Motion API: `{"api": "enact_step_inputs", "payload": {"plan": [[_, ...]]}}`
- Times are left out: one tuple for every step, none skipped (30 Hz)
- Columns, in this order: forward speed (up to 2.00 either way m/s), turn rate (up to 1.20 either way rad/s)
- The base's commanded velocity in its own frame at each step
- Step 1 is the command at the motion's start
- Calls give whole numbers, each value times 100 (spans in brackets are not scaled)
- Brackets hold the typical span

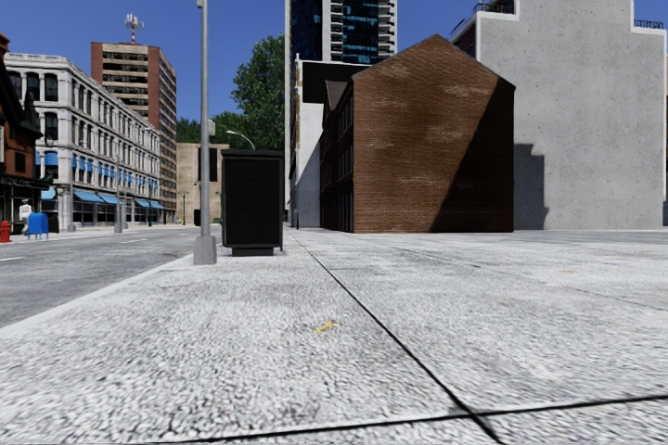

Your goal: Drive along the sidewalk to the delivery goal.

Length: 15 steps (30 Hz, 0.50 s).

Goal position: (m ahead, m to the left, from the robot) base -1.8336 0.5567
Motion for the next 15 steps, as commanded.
{"api": "enact_step_inputs", "payload": {"plan": [[0,0],[0,0],[0,0],[0,0],[0,0],[0,0],[0,0],[0,0],[0,0],[0,0],[0,0],[0,0],[0,0],[0,0],[0,0]]}}
